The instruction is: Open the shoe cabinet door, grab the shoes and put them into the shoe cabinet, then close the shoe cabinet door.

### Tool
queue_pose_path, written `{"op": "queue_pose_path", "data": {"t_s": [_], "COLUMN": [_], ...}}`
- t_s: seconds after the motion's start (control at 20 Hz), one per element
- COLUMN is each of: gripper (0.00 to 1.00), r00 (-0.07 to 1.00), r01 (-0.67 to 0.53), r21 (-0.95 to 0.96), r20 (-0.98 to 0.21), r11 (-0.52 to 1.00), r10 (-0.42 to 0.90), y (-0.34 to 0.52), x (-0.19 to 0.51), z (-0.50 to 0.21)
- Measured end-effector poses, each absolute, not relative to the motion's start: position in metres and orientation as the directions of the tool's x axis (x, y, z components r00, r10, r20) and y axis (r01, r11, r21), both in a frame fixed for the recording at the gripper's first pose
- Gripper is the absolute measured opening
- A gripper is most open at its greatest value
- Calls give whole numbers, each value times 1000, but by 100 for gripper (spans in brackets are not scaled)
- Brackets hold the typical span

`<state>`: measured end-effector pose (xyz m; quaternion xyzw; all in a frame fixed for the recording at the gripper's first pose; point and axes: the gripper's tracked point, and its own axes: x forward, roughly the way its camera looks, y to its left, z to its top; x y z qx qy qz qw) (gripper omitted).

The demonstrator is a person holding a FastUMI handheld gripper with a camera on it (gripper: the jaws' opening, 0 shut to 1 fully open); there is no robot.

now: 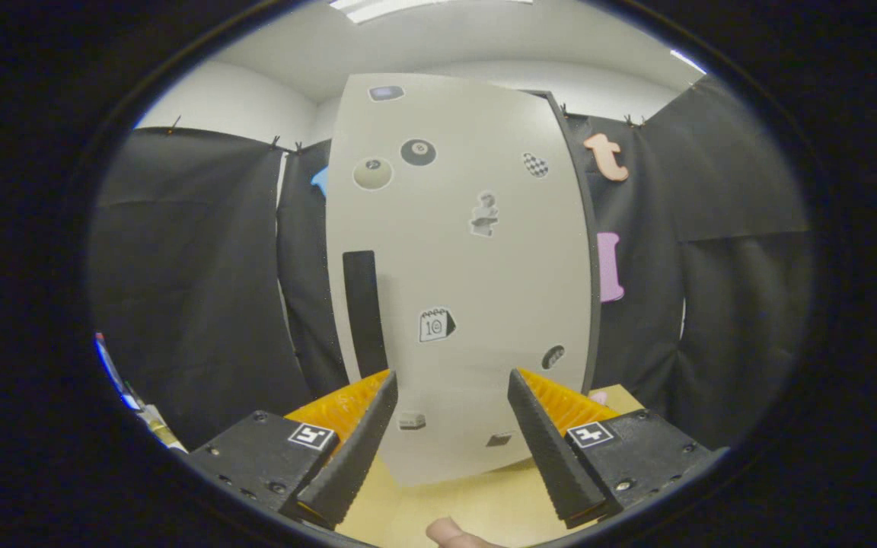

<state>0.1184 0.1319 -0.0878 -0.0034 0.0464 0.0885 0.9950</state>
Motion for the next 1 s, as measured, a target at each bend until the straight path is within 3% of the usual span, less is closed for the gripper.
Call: {"op": "queue_pose_path", "data": {"t_s": [0.2, 0.35, 0.65, 1.0], "gripper": [99, 99, 99, 99], "r00": [978, 980, 985, 971], "r01": [-199, -163, -172, -239], "r21": [86, 133, 60, 43], "r20": [-41, -93, 1, 31], "r11": [976, 978, 983, 970], "r10": [203, 176, 172, 238], "y": [106, 86, 83, 78], "x": [62, 37, 1, -45], "z": [-102, -120, -91, -86]}}
